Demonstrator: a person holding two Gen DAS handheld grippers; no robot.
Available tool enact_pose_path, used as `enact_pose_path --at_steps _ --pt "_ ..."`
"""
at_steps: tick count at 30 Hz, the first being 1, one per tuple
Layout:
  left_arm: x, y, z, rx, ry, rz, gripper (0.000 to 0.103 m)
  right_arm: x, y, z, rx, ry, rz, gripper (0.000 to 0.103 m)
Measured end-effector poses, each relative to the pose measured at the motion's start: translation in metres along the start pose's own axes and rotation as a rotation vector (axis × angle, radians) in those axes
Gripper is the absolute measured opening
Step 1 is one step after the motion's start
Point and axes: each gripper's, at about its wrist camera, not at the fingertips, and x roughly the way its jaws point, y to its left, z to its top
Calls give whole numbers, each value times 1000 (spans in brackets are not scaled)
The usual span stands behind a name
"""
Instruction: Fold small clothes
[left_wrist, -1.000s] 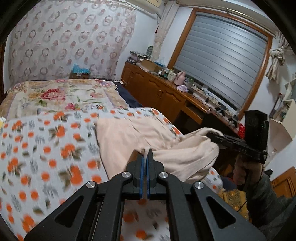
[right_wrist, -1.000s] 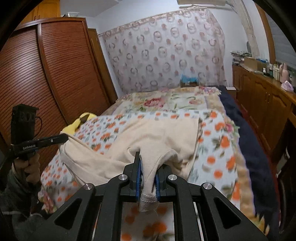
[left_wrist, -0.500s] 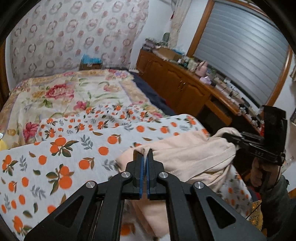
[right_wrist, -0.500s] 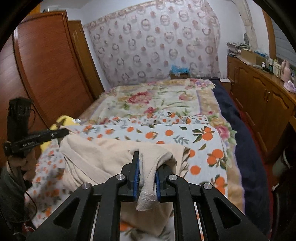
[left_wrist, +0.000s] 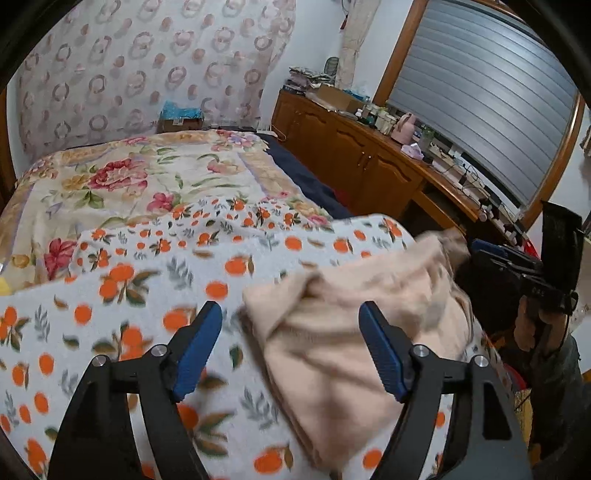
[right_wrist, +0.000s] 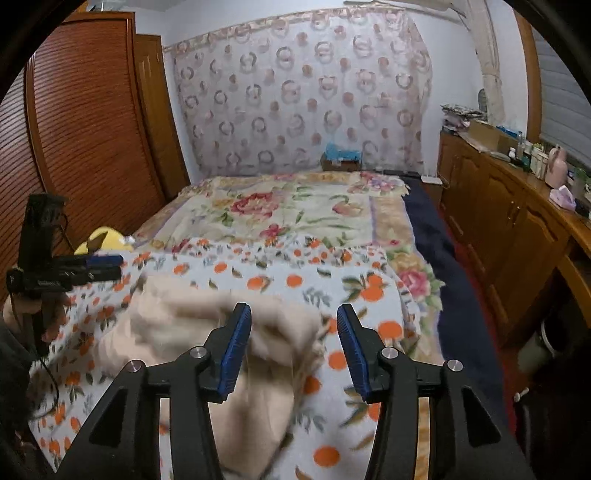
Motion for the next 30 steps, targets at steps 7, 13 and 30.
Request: enact_pose_path --at_steps 7,13,30 --pt "2 -14 -55 11 132 -23 77 -1 19 -41 26 127 96 50" --pt "18 -37 -70 59 177 -65 47 8 36 -58 19 196 131 43" --pt "-19 -30 -72 85 104 16 39 -41 51 -54 -71 161 44 28"
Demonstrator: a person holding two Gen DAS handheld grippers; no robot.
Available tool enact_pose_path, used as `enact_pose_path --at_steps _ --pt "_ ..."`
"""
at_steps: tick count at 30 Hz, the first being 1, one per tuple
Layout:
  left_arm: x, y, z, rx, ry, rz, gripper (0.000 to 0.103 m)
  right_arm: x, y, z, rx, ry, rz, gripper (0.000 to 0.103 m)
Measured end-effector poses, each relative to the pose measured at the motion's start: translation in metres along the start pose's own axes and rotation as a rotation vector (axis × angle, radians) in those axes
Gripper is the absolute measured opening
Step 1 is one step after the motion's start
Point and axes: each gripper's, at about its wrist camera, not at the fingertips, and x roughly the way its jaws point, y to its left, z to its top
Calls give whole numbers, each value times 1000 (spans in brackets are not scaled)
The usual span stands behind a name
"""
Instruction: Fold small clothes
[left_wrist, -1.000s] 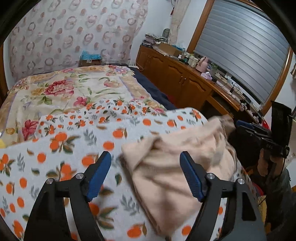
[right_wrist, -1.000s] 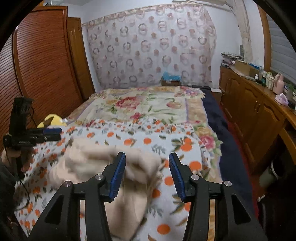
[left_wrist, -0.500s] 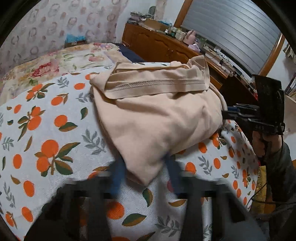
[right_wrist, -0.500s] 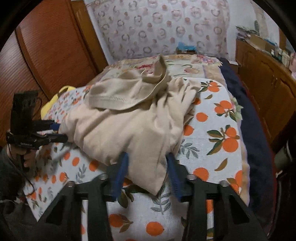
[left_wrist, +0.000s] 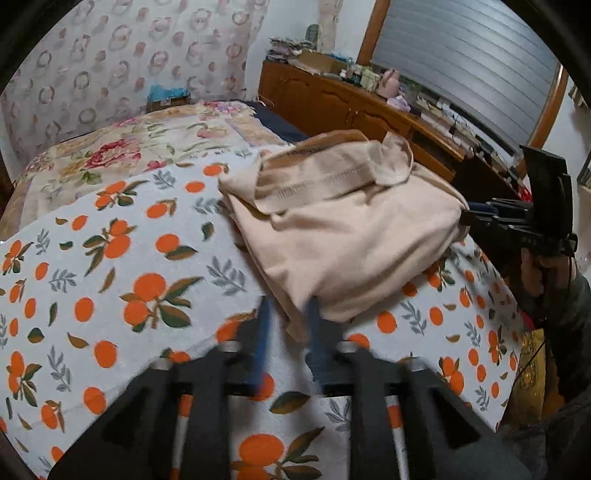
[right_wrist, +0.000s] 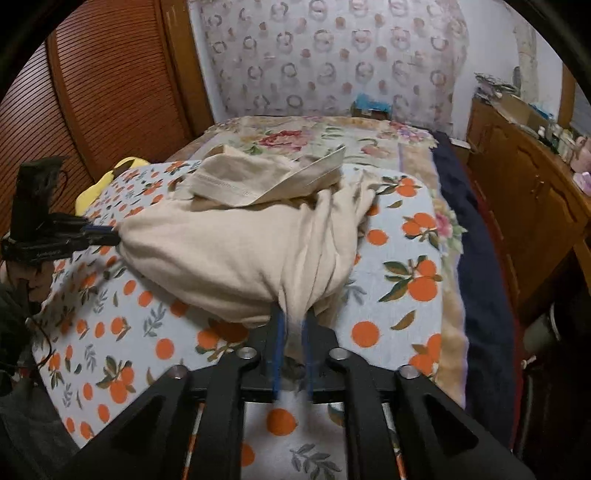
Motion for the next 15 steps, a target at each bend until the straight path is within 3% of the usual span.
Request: enact_pose_path --at_steps 2,4,10,15 --pt "-4 4 6 1 -26 2 49 -5 -8 14 -6 -37 -16 42" --pt "-2 6 14 9 -31 11 61 0 -13 28 -32 -54 -46 50" --pt "32 14 43 49 14 50 64 44 -14 66 -141 -26 -61 50" --pt "65 26 56 48 74 59 64 75 -19 85 -189 -17 31 49"
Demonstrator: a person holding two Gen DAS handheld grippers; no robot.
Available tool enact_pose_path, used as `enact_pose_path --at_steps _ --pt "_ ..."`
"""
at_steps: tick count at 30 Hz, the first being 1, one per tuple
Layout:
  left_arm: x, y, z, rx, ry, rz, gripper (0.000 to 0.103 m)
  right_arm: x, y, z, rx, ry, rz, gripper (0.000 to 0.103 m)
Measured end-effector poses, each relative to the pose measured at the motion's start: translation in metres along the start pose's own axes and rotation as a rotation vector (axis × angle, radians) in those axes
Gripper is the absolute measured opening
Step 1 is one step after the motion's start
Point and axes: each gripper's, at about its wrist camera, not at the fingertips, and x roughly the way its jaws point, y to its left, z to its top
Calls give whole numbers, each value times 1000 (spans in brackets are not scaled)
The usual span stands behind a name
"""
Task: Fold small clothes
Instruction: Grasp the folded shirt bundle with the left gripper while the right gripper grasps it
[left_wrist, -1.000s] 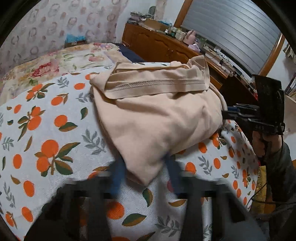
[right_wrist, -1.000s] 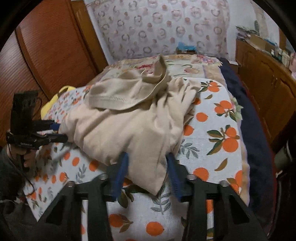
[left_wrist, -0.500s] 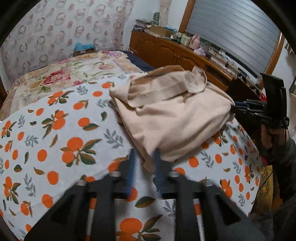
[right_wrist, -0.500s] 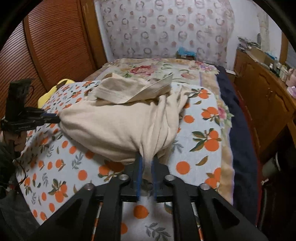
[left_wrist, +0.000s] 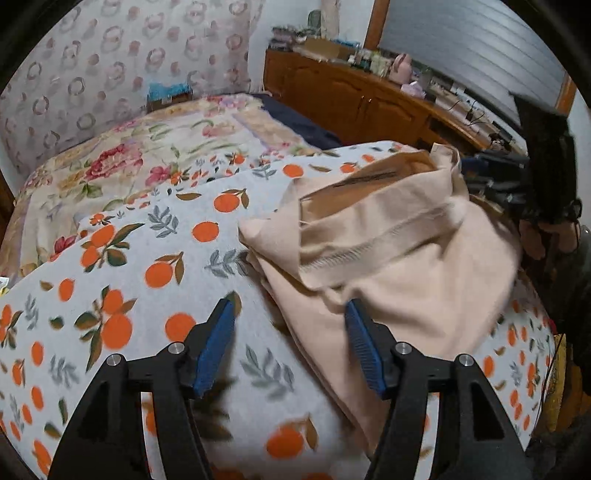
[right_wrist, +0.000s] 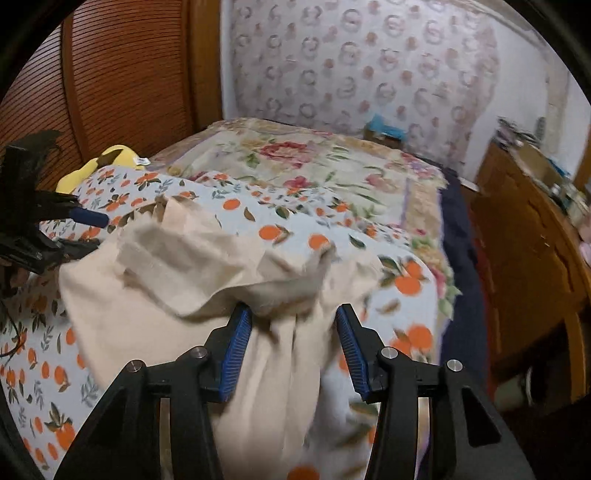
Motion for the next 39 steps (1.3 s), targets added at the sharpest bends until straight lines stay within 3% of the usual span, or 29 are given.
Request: enact_pose_path --at_steps 1,2,3,7,10,13,17,20,25,28,30,31,32,36,39 --pt "5 2 5 0 1 0 64 0 -6 4 6 -24 28 34" --pt "8 3 8 0 0 3 64 2 -16 6 26 -42 49 14" --pt "12 5 14 1 -3 10 64 3 -24 10 54 -58 46 6" --pt "23 17 36 -20 -32 45 64 13 -65 14 231 -49 -54 5" --pt "21 33 51 -96 -87 136 64 19 -72 9 270 -5 -94 8" --pt "15 45 58 -143 -124 141 64 18 -64 7 258 10 -106 35" --pt "16 44 56 -118 -114 177 64 2 -60 9 252 0 -170 51" --pt "16 37 51 -94 -126 132 64 0 -54 15 271 -30 -190 51" --pt "24 23 48 -38 -92 52 64 10 -46 13 222 -18 -54 51" --pt "32 18 52 -7 -69 7 61 18 -44 15 191 12 -16 50" --pt "39 19 58 -12 -54 -21 42 24 -48 17 192 9 -3 31" --pt "42 21 63 -31 -49 -47 26 27 -55 20 202 4 -6 15" --pt "42 23 65 -51 -55 -57 22 28 -62 21 228 -6 -52 12" --pt "38 39 75 -128 -100 86 19 28 -92 22 342 0 -215 11" --pt "34 44 72 -153 -93 85 23 20 -90 19 341 -7 -177 16"
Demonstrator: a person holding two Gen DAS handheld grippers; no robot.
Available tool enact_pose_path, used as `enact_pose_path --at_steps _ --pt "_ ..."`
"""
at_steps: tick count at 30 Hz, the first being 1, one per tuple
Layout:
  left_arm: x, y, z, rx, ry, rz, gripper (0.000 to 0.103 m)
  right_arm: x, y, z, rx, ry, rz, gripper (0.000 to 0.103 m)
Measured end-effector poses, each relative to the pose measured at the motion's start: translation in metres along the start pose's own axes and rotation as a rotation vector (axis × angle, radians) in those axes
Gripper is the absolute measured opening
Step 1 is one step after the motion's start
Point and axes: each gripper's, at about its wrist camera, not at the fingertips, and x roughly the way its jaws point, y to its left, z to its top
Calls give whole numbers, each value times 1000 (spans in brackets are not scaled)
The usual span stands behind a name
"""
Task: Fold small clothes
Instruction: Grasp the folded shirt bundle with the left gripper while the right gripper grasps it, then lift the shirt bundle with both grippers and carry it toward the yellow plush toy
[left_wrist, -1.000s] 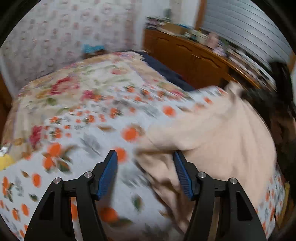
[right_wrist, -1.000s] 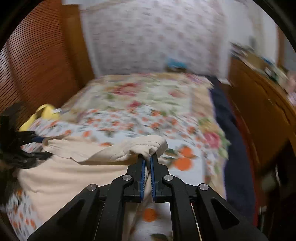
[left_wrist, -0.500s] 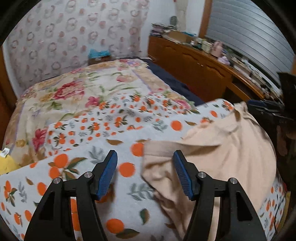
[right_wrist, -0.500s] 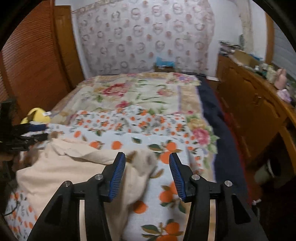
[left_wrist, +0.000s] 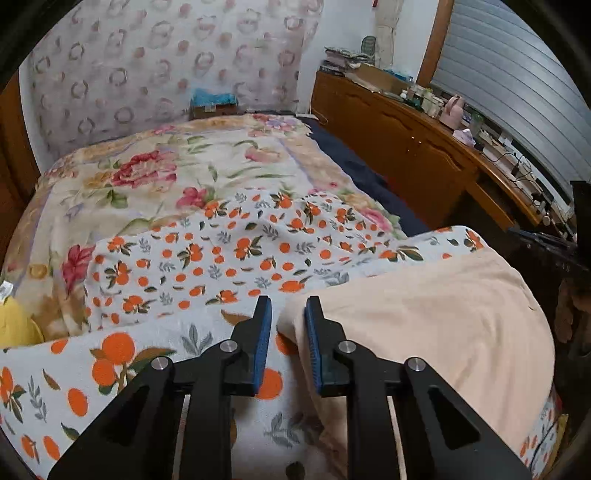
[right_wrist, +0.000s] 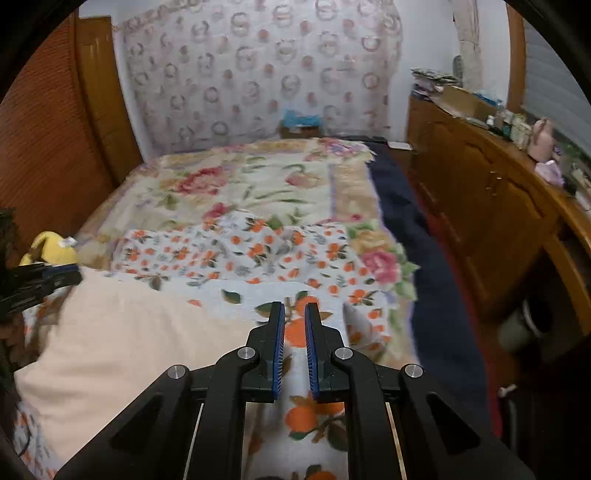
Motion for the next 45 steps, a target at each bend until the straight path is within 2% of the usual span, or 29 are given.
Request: enact_pose_path --at_steps 1,2,5,6,7,8,11,13,15,17,19,21,24,25,26,27,29,32,37,41,45 --pt "-1 -1 -3 7 11 -9 29 -2 3 -2 -9 2 -9 32" --pt "-4 -2 -6 18 15 -17 40 -6 3 -4 -16 0 -6 47" --pt "-14 -6 -17 45 12 -37 54 -14 11 -11 -18 0 50 61" --pt "-17 -8 -21 56 19 -49 58 -16 14 -16 -21 2 66 64" --pt "-20 -10 -27 66 29 -64 68 -21 15 -24 -22 6 82 67" --pt "-23 -12 -31 71 34 -74 70 -22 18 -30 -22 14 100 68" --pt "-26 -20 -46 74 67 -112 71 -29 17 -47 -11 42 139 70" --pt "-21 -23 -51 68 94 -128 71 -26 17 -54 -4 58 133 71" --pt "-20 -24 -52 69 85 -120 71 -22 12 -57 21 79 126 72" --pt "-19 -27 -50 62 92 -117 71 -17 5 -59 52 100 131 72" --pt "-19 -31 -51 71 102 -153 71 -17 5 -57 63 116 142 72" --pt "-18 -36 -53 92 105 -155 71 -21 4 -57 67 102 148 72" --pt "-17 -40 -52 108 106 -175 53 -26 11 -60 43 93 163 72" --pt "-16 -39 -50 96 109 -195 42 -17 12 -58 30 93 170 71" --pt "-15 -37 -48 87 112 -210 24 -17 13 -59 22 90 184 62" --pt "-12 -35 -47 65 134 -248 22 -14 15 -60 15 90 207 56" --pt "-12 -32 -47 49 132 -270 15 -11 17 -61 -14 90 244 39" --pt "-29 -28 -46 29 91 -306 13 -11 13 -59 -50 86 260 24" --pt "-86 -24 -50 17 -28 -330 12 -40 21 -46 -104 -17 281 21" --pt "-132 -10 -56 3 -122 -312 12 -57 45 -32 -181 -82 299 21" --pt "-179 15 -71 -21 -204 -253 12 -63 75 -15 -263 -120 337 21"
